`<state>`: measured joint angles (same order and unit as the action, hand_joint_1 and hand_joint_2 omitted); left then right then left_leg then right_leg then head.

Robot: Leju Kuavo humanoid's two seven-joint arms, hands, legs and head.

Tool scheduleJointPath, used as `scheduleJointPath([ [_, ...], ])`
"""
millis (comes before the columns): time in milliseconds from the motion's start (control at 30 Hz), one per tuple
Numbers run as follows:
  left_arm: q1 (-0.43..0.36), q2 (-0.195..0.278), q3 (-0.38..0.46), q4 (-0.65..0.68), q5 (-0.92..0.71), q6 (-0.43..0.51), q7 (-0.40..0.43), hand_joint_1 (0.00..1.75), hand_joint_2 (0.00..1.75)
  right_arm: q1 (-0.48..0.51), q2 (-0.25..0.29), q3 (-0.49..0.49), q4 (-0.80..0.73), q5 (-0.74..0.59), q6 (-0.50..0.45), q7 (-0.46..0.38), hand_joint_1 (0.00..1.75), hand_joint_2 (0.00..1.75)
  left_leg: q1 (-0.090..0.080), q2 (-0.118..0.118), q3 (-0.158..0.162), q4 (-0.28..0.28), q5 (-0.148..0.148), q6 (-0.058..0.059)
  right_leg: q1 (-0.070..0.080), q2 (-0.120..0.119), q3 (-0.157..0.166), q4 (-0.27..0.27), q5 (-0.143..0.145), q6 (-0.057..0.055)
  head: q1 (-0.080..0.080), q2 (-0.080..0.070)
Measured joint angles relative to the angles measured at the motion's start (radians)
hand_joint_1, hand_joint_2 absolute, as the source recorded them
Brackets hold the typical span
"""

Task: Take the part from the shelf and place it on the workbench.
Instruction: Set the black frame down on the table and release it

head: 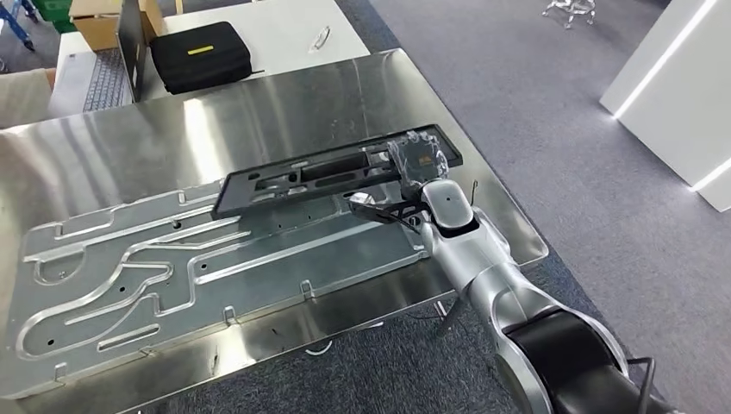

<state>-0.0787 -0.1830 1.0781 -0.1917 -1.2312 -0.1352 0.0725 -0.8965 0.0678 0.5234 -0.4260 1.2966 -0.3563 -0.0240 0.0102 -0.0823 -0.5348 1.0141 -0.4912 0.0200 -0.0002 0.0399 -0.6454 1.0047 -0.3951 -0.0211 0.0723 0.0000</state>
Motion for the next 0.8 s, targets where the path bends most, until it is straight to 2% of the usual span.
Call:
scheduleJointPath([
  [33, 0.000, 0.000, 0.000, 0.000, -0.001, 0.001, 0.000, 0.00, 1.75, -0.002, 0.007, 0.000, -0.002, 0.001, -0.001, 0.000, 1.75, 1.75, -0.002, 0.019, -0.013, 0.027, -0.001, -0.004, -0.002, -0.011, 0.015, -0.008, -0.005, -0.007, -0.001, 0.000],
  [100, -0.002, 0.000, 0.000, 0.000, -0.001, 0.002, 0.000, 0.00, 1.75, -0.001, 0.015, 0.000, -0.002, 0.003, -0.003, -0.003, 1.75, 1.75, -0.004, 0.058, -0.077, 0.138, -0.023, -0.011, -0.003, -0.033, 0.045, -0.019, -0.020, -0.016, -0.003, 0.000],
  [167, -0.002, -0.001, 0.000, 0.000, -0.002, 0.003, 0.001, 0.00, 1.75, 0.007, 0.022, 0.000, -0.002, 0.006, -0.005, -0.008, 1.75, 1.75, -0.003, 0.070, -0.155, 0.246, -0.067, -0.017, -0.002, -0.056, 0.073, -0.020, -0.042, -0.018, -0.003, 0.000],
  [200, -0.001, -0.001, 0.000, 0.000, -0.003, 0.005, 0.002, 0.00, 1.75, 0.011, 0.027, 0.000, -0.002, 0.008, -0.005, -0.010, 1.75, 1.75, -0.002, 0.072, -0.179, 0.264, -0.077, -0.020, -0.002, -0.064, 0.087, -0.019, -0.053, -0.018, -0.003, 0.000],
  [233, 0.001, -0.001, 0.000, 0.000, -0.003, 0.006, 0.003, 0.00, 1.75, 0.013, 0.033, 0.000, -0.003, 0.010, -0.005, -0.012, 1.75, 1.75, -0.001, 0.075, -0.189, 0.250, -0.068, -0.021, -0.003, -0.070, 0.102, -0.017, -0.066, -0.017, -0.003, 0.000],
  [267, 0.003, -0.001, 0.000, 0.000, -0.004, 0.007, 0.004, 0.00, 1.75, 0.015, 0.040, 0.000, -0.003, 0.011, -0.004, -0.012, 1.75, 1.75, -0.001, 0.078, -0.184, 0.205, -0.035, -0.021, -0.003, -0.075, 0.118, -0.014, -0.079, -0.015, -0.003, 0.000],
  [300, 0.004, -0.001, 0.000, 0.000, -0.004, 0.006, 0.006, 0.00, 1.75, 0.015, 0.047, 0.000, -0.004, 0.013, 0.000, -0.010, 1.75, 1.75, 0.000, 0.084, -0.172, 0.139, 0.022, -0.019, -0.003, -0.079, 0.132, -0.012, -0.094, -0.013, -0.003, 0.000],
  [367, 0.006, -0.001, 0.000, 0.000, -0.003, 0.002, 0.010, 0.00, 0.87, 0.015, 0.058, 0.001, -0.006, 0.016, 0.017, 0.000, 0.87, 0.87, -0.004, 0.093, -0.151, 0.032, 0.110, -0.013, 0.000, -0.087, 0.152, -0.002, -0.120, -0.004, -0.004, 0.000],
  [400, 0.005, -0.001, 0.000, 0.000, -0.002, -0.001, 0.010, 0.00, 0.87, 0.016, 0.063, 0.001, -0.007, 0.017, 0.031, 0.006, 0.44, 0.44, -0.006, 0.094, -0.148, 0.009, 0.131, -0.009, 0.002, -0.090, 0.154, 0.002, -0.130, 0.002, -0.004, 0.000],
  [433, 0.004, -0.001, 0.000, 0.000, 0.001, -0.003, 0.011, 0.00, 0.87, 0.016, 0.067, 0.002, -0.007, 0.016, 0.049, 0.013, 0.00, 0.00, -0.008, 0.093, -0.148, 0.008, 0.128, -0.004, 0.004, -0.092, 0.156, 0.004, -0.137, 0.008, -0.004, 0.000],
  [500, 0.000, -0.003, 0.000, 0.000, 0.007, -0.009, 0.010, 0.00, 1.75, 0.017, 0.072, 0.002, -0.006, 0.010, 0.081, 0.024, 0.00, 0.00, -0.006, 0.089, -0.141, 0.005, 0.127, 0.005, 0.003, -0.090, 0.158, 0.007, -0.151, 0.019, -0.004, 0.000],
  [533, 0.000, -0.004, 0.000, 0.000, 0.012, -0.013, 0.010, 0.00, 1.75, 0.017, 0.074, 0.002, -0.005, 0.006, 0.092, 0.028, 0.00, 0.00, -0.005, 0.087, -0.136, 0.000, 0.124, 0.009, 0.001, -0.082, 0.153, 0.023, -0.164, 0.024, -0.004, 0.000],
  [567, -0.001, -0.006, 0.000, 0.000, 0.014, -0.018, 0.010, 0.00, 1.31, 0.017, 0.074, 0.002, -0.004, 0.003, 0.099, 0.031, 0.00, 0.00, -0.003, 0.086, -0.130, -0.004, 0.122, 0.013, -0.001, -0.070, 0.136, 0.059, -0.183, 0.028, -0.004, 0.000],
  [600, -0.002, -0.007, 0.000, 0.000, 0.017, -0.022, 0.010, 0.00, 0.87, 0.019, 0.074, 0.002, -0.002, 0.000, 0.104, 0.032, 0.00, 0.00, -0.002, 0.086, -0.126, -0.006, 0.119, 0.018, -0.004, -0.058, 0.105, 0.115, -0.208, 0.032, -0.003, 0.000],
  [667, -0.005, -0.007, 0.000, 0.000, 0.020, -0.023, 0.011, 0.00, 0.00, 0.029, 0.071, 0.002, 0.006, -0.006, 0.111, 0.031, 0.00, 0.00, -0.002, 0.081, -0.121, -0.007, 0.113, 0.024, -0.006, -0.047, 0.020, 0.251, -0.249, 0.038, -0.004, 0.000],
  [700, -0.006, -0.007, 0.000, 0.000, 0.021, -0.020, 0.011, 0.00, 0.00, 0.038, 0.069, 0.002, 0.010, -0.008, 0.112, 0.029, 0.00, 0.00, -0.002, 0.077, -0.119, -0.006, 0.109, 0.024, -0.007, -0.046, -0.015, 0.292, -0.248, 0.040, -0.004, 0.000],
  [733, -0.007, -0.007, 0.000, 0.000, 0.022, -0.016, 0.011, 0.00, 0.00, 0.046, 0.068, 0.002, 0.014, -0.010, 0.113, 0.025, 0.00, 0.00, -0.002, 0.072, -0.116, -0.004, 0.106, 0.023, -0.008, -0.045, -0.033, 0.296, -0.226, 0.039, -0.004, 0.000],
  [767, -0.008, -0.007, 0.000, 0.000, 0.023, -0.012, 0.011, 0.00, 0.00, 0.051, 0.067, 0.002, 0.017, -0.011, 0.113, 0.021, 0.00, 0.00, -0.002, 0.068, -0.112, -0.002, 0.101, 0.022, -0.008, -0.045, -0.032, 0.262, -0.187, 0.037, -0.004, 0.000],
  [800, -0.009, -0.007, 0.000, 0.000, 0.023, -0.008, 0.011, 0.00, 0.00, 0.054, 0.067, 0.002, 0.018, -0.012, 0.113, 0.017, 0.00, 0.00, -0.003, 0.065, -0.107, 0.001, 0.097, 0.020, -0.007, -0.043, -0.015, 0.199, -0.137, 0.032, -0.004, 0.000],
])
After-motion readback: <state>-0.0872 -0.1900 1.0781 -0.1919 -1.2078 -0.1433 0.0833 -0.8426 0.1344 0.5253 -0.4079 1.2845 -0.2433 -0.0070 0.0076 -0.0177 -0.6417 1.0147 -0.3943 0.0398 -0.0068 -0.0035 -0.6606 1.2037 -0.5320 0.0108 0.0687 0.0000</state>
